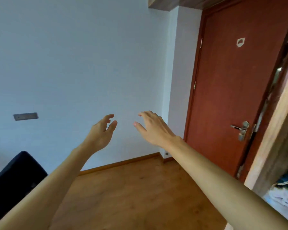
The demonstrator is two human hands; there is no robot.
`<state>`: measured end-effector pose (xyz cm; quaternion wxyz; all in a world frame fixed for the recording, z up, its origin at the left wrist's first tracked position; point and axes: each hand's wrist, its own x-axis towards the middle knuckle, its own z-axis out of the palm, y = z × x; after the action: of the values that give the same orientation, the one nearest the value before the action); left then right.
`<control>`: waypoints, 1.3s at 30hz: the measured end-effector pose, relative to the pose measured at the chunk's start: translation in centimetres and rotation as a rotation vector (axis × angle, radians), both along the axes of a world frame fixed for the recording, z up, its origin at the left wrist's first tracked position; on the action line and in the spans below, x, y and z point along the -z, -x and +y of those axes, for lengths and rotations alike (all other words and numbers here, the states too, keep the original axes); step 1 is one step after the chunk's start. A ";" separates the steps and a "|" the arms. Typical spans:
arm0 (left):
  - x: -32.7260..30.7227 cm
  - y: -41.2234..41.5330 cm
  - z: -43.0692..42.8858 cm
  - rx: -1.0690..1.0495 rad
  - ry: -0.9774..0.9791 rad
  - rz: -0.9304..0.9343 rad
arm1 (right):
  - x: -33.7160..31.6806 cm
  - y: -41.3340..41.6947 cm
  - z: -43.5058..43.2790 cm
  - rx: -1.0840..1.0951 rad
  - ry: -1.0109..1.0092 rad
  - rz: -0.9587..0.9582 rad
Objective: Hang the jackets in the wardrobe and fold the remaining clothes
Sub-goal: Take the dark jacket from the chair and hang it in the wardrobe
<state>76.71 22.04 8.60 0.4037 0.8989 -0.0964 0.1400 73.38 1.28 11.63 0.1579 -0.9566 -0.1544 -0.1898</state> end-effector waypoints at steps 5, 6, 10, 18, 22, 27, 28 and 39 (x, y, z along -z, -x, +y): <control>1.5 0.1 12.9 -0.163 -0.018 0.014 | 1.6 -3.2 11.2 -0.129 -0.022 0.063; 1.8 0.4 15.2 -0.199 -0.017 0.018 | 2.0 -3.7 13.2 -0.154 -0.021 0.072; 3.3 2.8 23.2 -0.341 0.011 0.055 | 3.8 -5.0 20.8 -0.250 0.002 0.111; 6.5 11.4 35.4 -0.617 0.054 0.118 | 7.9 -4.7 33.0 -0.488 0.065 0.167; 8.1 15.5 39.0 -0.766 0.064 0.135 | 10.3 -3.7 37.8 -0.598 0.075 0.214; 11.6 19.4 42.1 -0.928 0.054 0.203 | 13.6 -2.8 43.1 -0.753 0.117 0.246; 12.3 20.0 42.7 -0.959 0.048 0.226 | 14.3 -2.9 44.3 -0.786 0.129 0.250; 20.4 20.7 47.1 -1.159 0.033 0.424 | 23.9 -7.0 54.7 -0.981 0.254 0.394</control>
<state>56.05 69.14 -11.84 0.2863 0.8070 0.4922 0.1565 80.42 55.95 -12.28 0.1370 -0.8013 -0.5719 0.1094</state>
